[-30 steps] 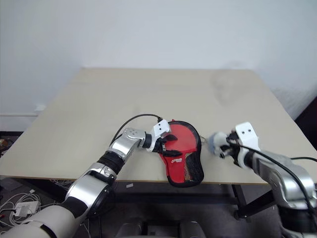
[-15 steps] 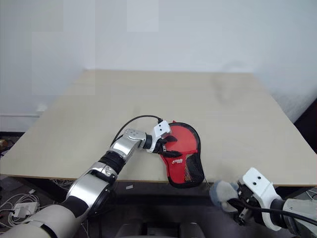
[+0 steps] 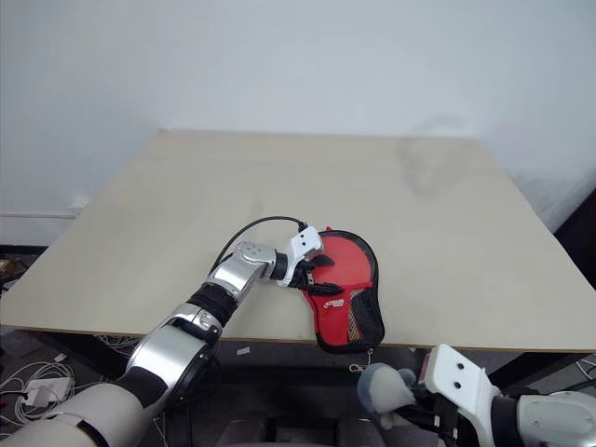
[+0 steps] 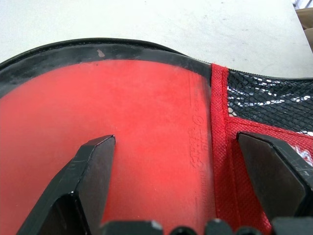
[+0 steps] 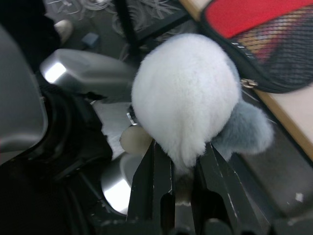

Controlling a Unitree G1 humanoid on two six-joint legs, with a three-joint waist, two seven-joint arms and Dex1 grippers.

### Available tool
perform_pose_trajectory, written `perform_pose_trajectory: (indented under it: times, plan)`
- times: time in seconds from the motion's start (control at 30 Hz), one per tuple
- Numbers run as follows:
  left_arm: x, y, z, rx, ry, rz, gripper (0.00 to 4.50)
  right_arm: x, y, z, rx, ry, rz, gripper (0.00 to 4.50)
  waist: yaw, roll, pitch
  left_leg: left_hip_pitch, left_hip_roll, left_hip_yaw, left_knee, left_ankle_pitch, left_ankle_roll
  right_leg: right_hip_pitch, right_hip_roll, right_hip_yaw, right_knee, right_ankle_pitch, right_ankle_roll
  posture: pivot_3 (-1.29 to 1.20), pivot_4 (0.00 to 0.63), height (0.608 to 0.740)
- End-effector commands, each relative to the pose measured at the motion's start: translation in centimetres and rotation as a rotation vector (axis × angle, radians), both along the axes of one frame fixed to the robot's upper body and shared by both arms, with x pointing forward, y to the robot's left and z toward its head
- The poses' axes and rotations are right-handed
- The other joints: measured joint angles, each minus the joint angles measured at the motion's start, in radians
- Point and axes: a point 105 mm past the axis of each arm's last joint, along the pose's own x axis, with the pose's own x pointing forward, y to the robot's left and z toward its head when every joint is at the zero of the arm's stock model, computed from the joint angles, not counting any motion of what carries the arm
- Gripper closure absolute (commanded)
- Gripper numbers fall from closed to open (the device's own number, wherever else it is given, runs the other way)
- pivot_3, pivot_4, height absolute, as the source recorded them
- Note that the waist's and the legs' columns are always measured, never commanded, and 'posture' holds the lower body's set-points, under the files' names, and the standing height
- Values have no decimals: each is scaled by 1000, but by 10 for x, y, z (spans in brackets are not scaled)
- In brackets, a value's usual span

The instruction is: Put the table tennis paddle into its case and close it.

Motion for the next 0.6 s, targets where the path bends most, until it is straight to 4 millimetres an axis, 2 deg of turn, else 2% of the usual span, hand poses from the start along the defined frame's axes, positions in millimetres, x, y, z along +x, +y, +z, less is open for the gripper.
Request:
perform_pose_trajectory:
  times: [0.03,0.17,0.27,0.43,0.6]
  plan:
    - [-5,10,-23,86,64,26,284,-6,24,0,41,5,141,4463,0,0,0,0,0,0,0,0,0,0,0,0,0,0,0,0,0,740]
    - [-5,8,-23,86,64,22,284,1,33,-17,28,24,187,4464,1,-2,0,0,0,0,0,0,0,0,0,0,-1,0,0,0,0,740]
    - [-5,8,-22,86,64,21,284,15,41,-29,24,17,157,4464,0,-5,0,0,0,0,-1,0,0,0,0,0,-1,0,0,0,0,740]
    - [-5,11,-24,91,67,24,284,24,61,-23,78,-9,201,4464,0,-5,-1,0,0,0,-1,0,0,0,0,0,-1,0,0,0,0,740]
    - [-6,16,-25,105,72,21,284,42,75,-15,76,-80,283,4464,-2,-6,-2,0,0,0,-1,0,-1,0,0,0,-1,0,0,0,0,740]
